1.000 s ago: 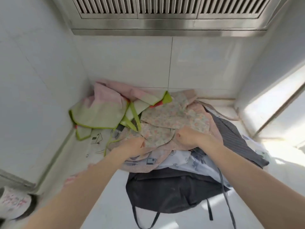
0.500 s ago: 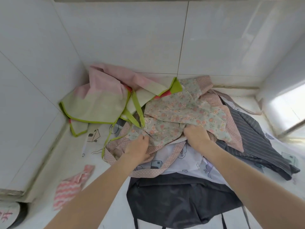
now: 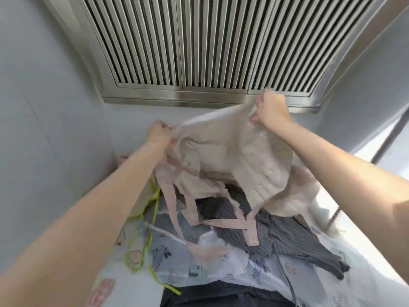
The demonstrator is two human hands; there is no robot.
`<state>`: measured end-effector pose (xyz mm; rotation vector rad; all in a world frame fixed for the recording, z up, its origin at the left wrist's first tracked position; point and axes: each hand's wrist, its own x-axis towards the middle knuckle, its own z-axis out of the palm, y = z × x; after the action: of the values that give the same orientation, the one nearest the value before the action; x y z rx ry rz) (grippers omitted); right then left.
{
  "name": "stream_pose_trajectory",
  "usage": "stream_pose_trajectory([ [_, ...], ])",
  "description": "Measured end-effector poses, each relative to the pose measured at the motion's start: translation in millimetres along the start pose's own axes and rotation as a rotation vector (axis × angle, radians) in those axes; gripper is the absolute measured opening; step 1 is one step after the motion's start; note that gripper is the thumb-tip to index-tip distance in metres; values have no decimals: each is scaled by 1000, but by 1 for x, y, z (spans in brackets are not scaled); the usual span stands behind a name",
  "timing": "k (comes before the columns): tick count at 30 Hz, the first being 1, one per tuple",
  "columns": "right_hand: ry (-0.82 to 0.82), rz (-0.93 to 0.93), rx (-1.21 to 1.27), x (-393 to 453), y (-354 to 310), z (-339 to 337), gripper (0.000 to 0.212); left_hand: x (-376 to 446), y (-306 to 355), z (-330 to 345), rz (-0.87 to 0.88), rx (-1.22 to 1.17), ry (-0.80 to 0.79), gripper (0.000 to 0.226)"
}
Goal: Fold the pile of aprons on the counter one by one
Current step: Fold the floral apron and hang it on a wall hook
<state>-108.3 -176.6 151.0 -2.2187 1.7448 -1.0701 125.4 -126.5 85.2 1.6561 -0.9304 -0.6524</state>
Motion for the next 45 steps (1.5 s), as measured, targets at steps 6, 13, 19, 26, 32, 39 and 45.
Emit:
stream_pose_trajectory([
  [6, 685, -286, 50, -4, -86, -138, 35, -56, 142, -37, 534, -66, 240, 21],
  [13, 515, -466, -193, -28, -89, -165, 30, -80, 201, -101, 714, -41, 471, 29],
  [19, 673, -453, -90, -36, -124, -180, 33, -101, 222, -140, 793, 10, 543, 27],
  [26, 892, -536, 46, -52, -112, -186, 30, -110, 217, -123, 905, 74, 657, 27],
  [32, 923, -507, 76, -37, -92, -197, 28, -102, 227, -86, 804, 16, 607, 30],
  [39, 573, -287, -7, 12, 1, -129, 21, -31, 150, 4, 644, 110, 338, 21],
  [45, 78, 111, -74, 44, 115, 0, 31, 33, 26, 102, 181, 191, 41, 12],
])
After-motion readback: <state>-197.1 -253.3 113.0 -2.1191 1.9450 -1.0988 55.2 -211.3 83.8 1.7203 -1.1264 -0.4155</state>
